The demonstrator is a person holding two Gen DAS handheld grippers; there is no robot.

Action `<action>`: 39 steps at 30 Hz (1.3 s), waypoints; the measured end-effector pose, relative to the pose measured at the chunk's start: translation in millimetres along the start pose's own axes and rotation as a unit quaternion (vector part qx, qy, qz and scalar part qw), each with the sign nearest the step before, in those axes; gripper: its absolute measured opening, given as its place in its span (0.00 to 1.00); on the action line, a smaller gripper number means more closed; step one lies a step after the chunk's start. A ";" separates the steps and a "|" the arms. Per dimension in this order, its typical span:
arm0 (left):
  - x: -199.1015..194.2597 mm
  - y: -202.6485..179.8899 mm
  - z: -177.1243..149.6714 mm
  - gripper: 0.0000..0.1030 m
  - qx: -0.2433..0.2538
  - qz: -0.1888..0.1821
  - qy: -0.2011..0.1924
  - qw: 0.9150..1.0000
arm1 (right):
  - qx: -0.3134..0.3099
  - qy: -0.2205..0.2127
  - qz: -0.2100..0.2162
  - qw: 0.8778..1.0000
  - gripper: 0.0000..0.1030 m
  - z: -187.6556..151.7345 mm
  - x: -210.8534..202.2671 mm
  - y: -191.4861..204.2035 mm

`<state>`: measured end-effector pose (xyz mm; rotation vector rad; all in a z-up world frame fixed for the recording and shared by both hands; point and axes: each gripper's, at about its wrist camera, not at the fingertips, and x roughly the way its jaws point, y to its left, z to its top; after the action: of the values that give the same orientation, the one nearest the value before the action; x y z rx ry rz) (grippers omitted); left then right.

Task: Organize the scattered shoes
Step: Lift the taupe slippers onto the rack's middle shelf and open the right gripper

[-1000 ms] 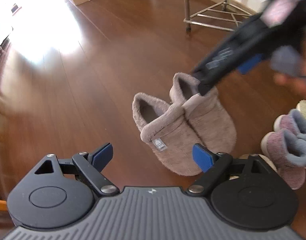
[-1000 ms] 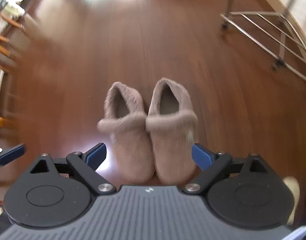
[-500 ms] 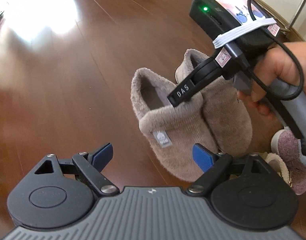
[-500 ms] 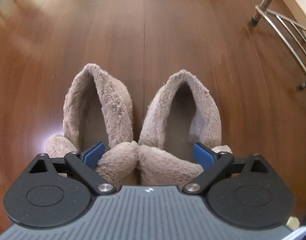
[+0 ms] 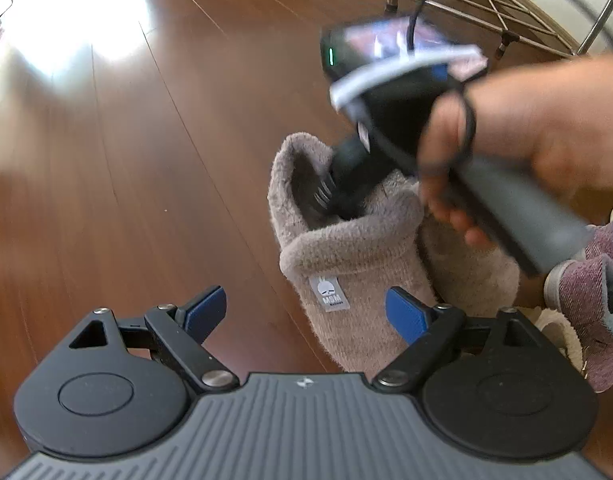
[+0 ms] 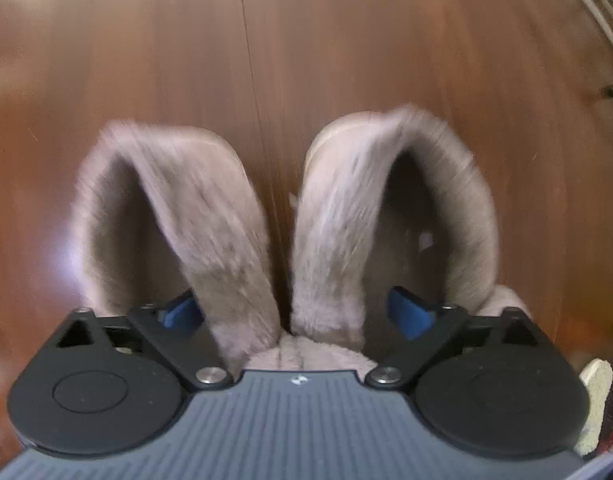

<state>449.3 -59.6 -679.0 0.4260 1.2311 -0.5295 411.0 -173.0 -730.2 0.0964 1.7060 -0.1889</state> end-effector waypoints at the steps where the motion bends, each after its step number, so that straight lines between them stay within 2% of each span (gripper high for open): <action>1: 1.7 1.0 0.9 0.86 0.002 -0.001 0.002 1.000 | 0.002 -0.024 0.022 0.999 0.45 -10.4 1.4 -2.4; 4: 6.7 -1.7 -0.1 0.86 0.014 0.000 0.005 1.000 | -0.014 -0.081 0.043 0.996 0.30 -36.2 -4.6 -4.9; 5: 8.2 -3.1 0.2 0.86 0.019 0.001 0.007 1.000 | -0.015 -0.098 0.049 0.994 0.28 -45.6 -7.8 -7.9; 11: -6.5 -12.2 15.1 0.86 0.046 0.004 0.008 0.999 | 0.010 -0.208 0.079 0.975 0.26 -106.6 -52.9 -52.7; 14: -15.1 -33.7 37.0 0.86 0.076 0.001 -0.005 0.997 | 0.044 -0.228 0.082 0.969 0.26 -121.4 -75.3 -87.0; 19: -27.9 -80.4 92.3 0.86 0.107 -0.014 -0.035 0.994 | 0.101 -0.258 0.076 0.958 0.26 -128.9 -127.6 -172.0; 24: -44.3 -130.4 160.2 0.86 0.104 -0.037 -0.072 0.991 | 0.137 -0.295 0.050 0.944 0.26 -94.0 -187.3 -260.4; 26: -57.0 -153.3 193.0 0.86 0.098 -0.049 -0.088 0.990 | 0.134 -0.324 0.034 0.936 0.26 -80.9 -215.0 -295.4; 29: -83.5 -174.5 225.0 0.86 0.099 -0.059 -0.103 0.988 | 0.127 -0.359 0.021 0.925 0.26 -90.6 -265.6 -327.5; 35: -168.9 -184.6 252.3 0.86 0.135 -0.065 -0.136 0.979 | 0.140 -0.401 0.033 0.905 0.26 -134.8 -383.8 -361.6; 39: -232.8 -173.1 266.1 0.86 0.127 -0.064 -0.148 0.979 | 0.163 -0.411 0.051 0.895 0.26 -136.1 -448.8 -381.1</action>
<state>495.0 -316.9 -384.6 0.4664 0.9109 -0.8361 277.3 -502.7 -241.8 0.3087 0.8073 -0.3751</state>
